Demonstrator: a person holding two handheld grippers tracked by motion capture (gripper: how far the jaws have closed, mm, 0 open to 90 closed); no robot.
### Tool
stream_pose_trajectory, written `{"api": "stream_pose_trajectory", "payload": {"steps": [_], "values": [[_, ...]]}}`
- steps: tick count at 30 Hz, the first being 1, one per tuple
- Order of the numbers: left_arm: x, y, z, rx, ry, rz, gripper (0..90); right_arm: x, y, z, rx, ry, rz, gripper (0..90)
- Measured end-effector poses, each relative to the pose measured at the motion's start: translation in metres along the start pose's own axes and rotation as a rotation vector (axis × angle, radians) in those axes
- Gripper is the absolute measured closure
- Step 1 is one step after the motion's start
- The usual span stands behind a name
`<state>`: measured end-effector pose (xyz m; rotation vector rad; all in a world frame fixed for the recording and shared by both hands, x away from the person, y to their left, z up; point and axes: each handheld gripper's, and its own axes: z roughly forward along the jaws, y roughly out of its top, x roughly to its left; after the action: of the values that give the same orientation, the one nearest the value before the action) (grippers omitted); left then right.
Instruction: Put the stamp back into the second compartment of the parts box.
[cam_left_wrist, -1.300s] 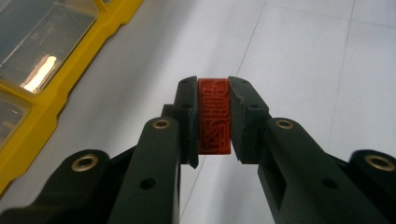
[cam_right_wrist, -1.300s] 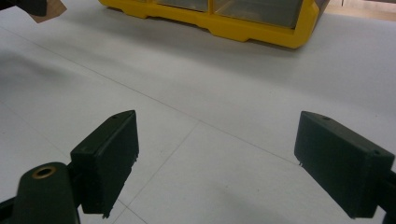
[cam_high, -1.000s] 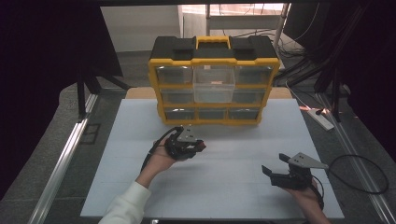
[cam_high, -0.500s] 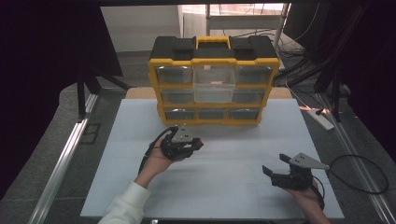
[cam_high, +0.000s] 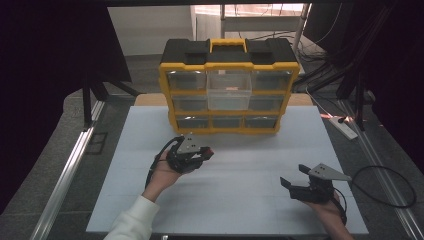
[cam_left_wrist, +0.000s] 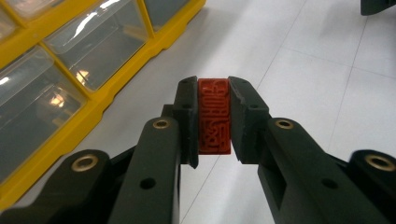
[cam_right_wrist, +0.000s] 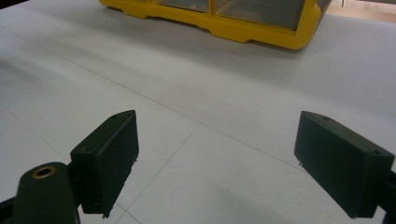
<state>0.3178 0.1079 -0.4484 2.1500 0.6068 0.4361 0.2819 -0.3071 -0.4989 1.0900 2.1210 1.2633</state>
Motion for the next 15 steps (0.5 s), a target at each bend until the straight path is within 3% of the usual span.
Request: {"api": "stream_pose_trajectory", "payload": {"steps": [8, 15], "values": [[0.003, -0.003, -0.009, -0.035, 0.036, -0.023, 74.5, 0.0, 0.0, 0.0, 0.001, -0.004, -0.002, 14.3], [0.004, -0.003, -0.015, -0.057, 0.04, -0.035, 74.5, 0.0, 0.0, -0.001, 0.002, -0.004, -0.006, 14.3]]}}
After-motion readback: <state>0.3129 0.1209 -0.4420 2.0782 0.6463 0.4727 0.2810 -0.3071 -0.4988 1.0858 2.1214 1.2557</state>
